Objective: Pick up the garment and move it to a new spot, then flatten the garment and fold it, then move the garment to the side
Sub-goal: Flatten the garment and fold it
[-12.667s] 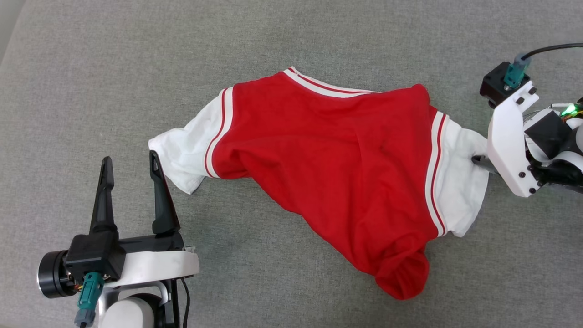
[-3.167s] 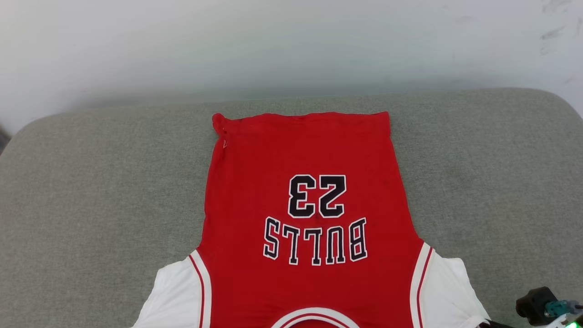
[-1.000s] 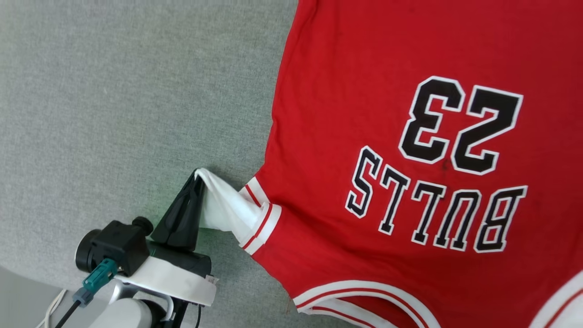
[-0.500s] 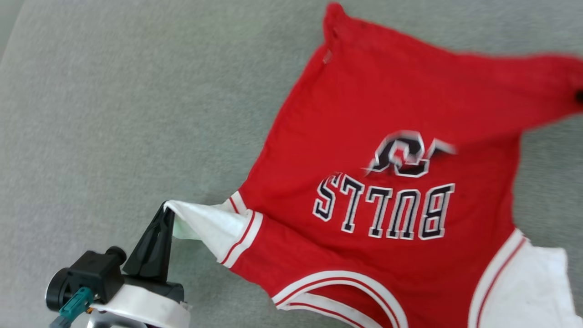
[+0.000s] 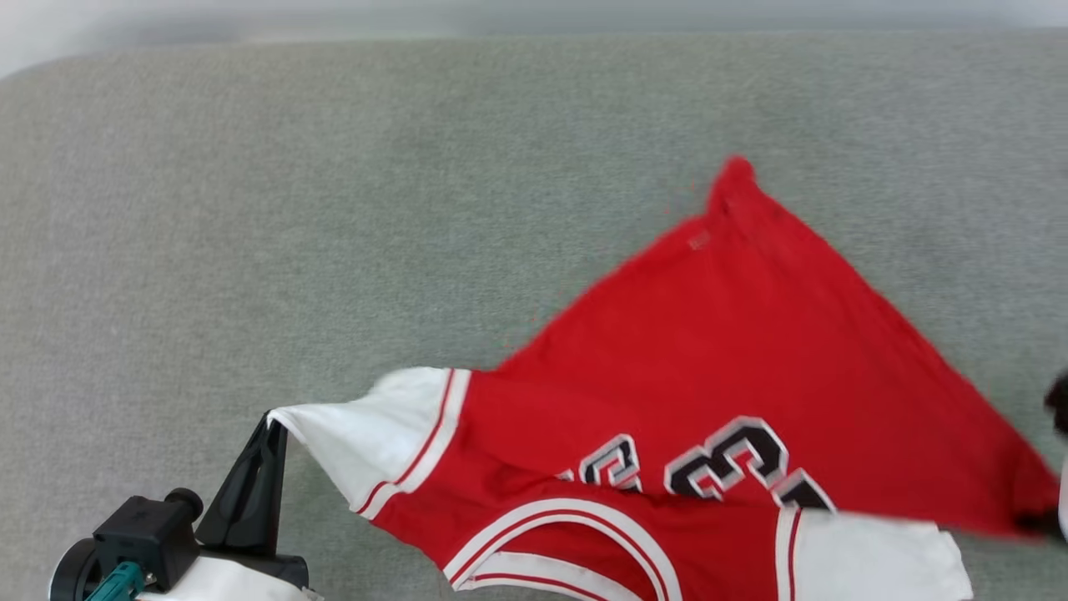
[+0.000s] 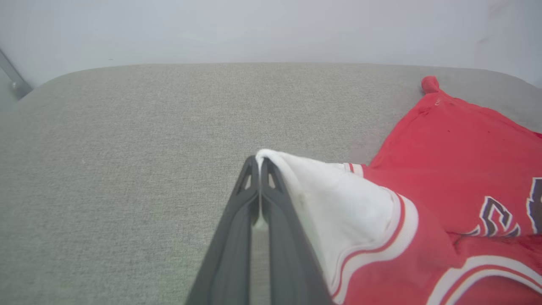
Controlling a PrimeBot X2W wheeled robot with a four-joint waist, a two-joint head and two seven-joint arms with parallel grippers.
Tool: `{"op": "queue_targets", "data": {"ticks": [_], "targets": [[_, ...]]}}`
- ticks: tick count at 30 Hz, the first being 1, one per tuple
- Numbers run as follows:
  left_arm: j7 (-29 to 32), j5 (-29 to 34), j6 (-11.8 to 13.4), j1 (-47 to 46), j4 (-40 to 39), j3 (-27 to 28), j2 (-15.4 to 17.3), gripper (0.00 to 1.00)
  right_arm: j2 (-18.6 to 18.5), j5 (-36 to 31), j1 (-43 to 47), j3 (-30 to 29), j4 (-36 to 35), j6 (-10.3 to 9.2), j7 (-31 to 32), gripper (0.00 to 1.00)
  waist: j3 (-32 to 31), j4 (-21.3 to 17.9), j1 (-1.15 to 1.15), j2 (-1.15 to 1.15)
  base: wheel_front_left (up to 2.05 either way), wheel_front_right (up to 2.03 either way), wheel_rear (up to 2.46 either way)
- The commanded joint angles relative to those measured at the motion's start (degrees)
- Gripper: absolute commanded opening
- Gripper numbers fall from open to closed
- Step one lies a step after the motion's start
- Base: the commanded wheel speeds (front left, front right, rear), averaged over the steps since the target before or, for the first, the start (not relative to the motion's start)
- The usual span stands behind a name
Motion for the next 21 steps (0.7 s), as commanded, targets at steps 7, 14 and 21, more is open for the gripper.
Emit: {"op": "queue_targets", "data": {"ticks": [7, 14, 21], "targets": [[0.4, -0.3, 0.3, 0.6, -0.3, 0.1, 0.8, 0.00, 4.7, 0.4, 13.6, -2.3, 4.3, -0.02, -5.4, 0.00, -0.6, -0.8, 0.01, 0.00, 0.00, 0.00, 0.00], [1.0, -0.5, 0.8, 1.2, -0.8, 0.4, 1.2, 0.00, 6.2, -1.4, 13.4, -10.6, 1.0, -0.03, -8.4, 1.00, -1.4, -1.3, 0.01, 0.00, 0.00, 0.00, 0.00], [0.9, -0.1, 1.0, 1.0, -1.3, -0.3, 0.7, 0.00, 5.4, -3.7, 8.2, -21.6, -7.8, -0.02, -7.6, 1.00, -1.1, -0.6, 0.01, 0.00, 0.00, 0.00, 0.00]]}}
